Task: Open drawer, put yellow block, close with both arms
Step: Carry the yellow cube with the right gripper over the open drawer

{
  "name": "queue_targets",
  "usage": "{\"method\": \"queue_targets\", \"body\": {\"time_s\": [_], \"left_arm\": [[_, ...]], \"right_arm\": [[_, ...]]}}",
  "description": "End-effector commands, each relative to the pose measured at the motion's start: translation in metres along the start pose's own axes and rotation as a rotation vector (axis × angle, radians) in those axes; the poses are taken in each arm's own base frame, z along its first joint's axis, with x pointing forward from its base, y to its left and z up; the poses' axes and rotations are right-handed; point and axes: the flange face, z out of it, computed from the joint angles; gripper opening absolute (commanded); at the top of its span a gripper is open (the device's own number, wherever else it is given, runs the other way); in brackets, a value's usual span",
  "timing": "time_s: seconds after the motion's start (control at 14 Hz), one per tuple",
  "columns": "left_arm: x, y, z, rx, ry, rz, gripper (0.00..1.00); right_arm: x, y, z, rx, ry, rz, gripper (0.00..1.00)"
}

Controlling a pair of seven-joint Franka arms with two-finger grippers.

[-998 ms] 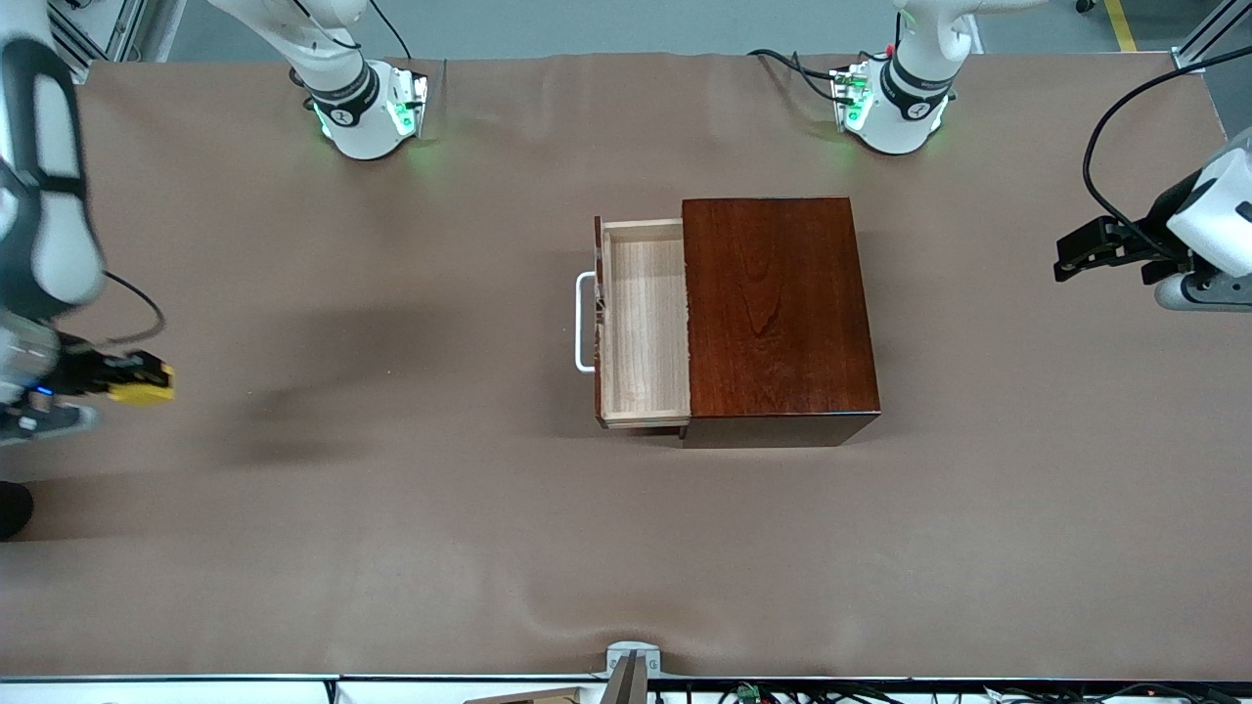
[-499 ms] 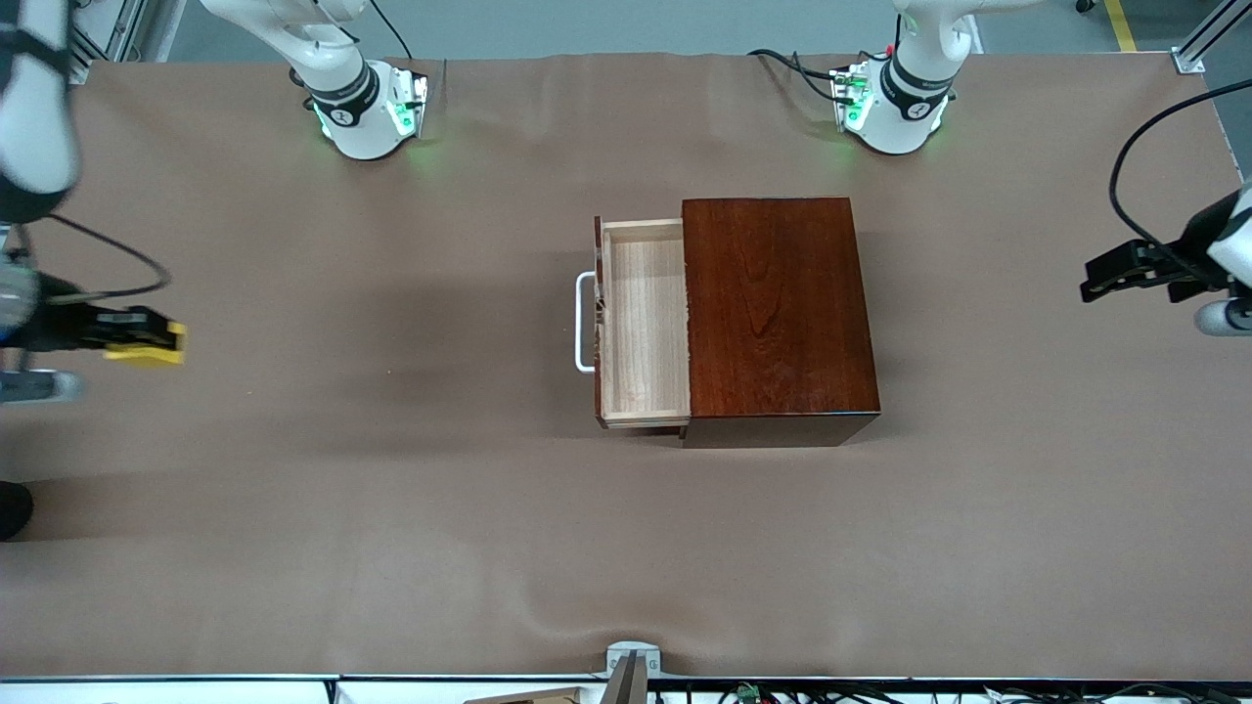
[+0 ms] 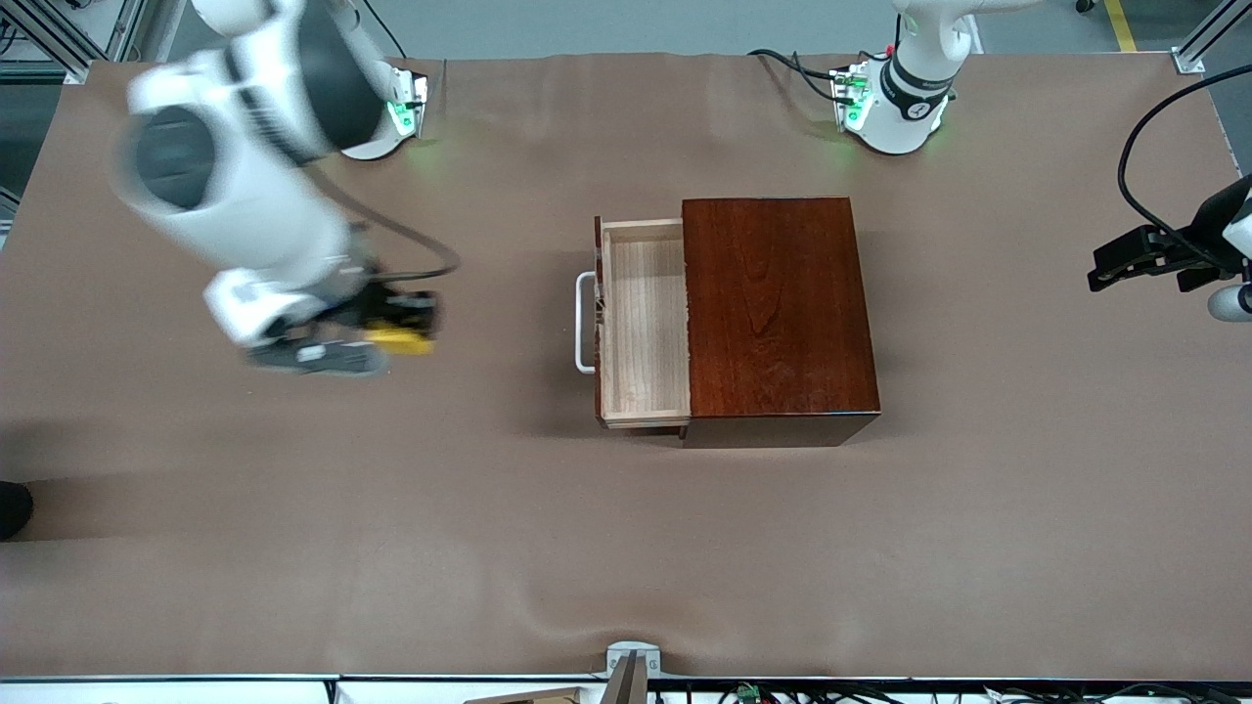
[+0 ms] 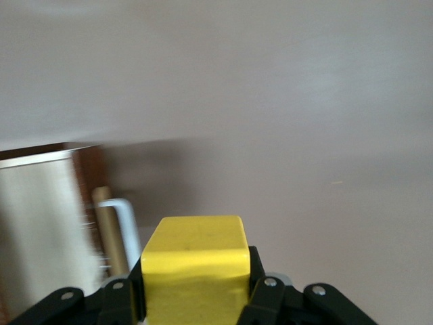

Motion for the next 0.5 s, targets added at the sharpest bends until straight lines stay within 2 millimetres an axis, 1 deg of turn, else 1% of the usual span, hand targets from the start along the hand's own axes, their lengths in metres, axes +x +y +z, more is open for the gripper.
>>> {"method": "queue_targets", "body": {"time_s": [0.0, 0.07, 0.14, 0.29, 0.36, 0.43], "left_arm": [[-0.009, 0.002, -0.015, -0.001, 0.015, 0.006, 1.00], [-0.009, 0.001, -0.017, 0.000, 0.019, 0.006, 1.00], [-0.009, 0.000, -0.017, 0.000, 0.019, 0.005, 1.00], [-0.010, 0.001, -0.019, 0.000, 0.022, 0.006, 1.00], [-0.010, 0.002, -0.019, 0.000, 0.022, 0.008, 1.00], [-0.010, 0.002, -0.019, 0.000, 0.022, 0.006, 1.00]], "right_arm": [[-0.018, -0.068, 0.029, 0.021, 0.030, 0.065, 0.05], [-0.027, -0.094, 0.040, 0.026, 0.037, 0.073, 0.03], [-0.032, -0.115, 0.054, 0.025, 0.037, 0.092, 0.03], [-0.035, -0.143, 0.082, 0.033, 0.046, 0.110, 0.03], [-0.038, -0.154, 0.099, 0.041, 0.054, 0.109, 0.02], [-0.040, -0.162, 0.111, 0.051, 0.063, 0.117, 0.02]]}}
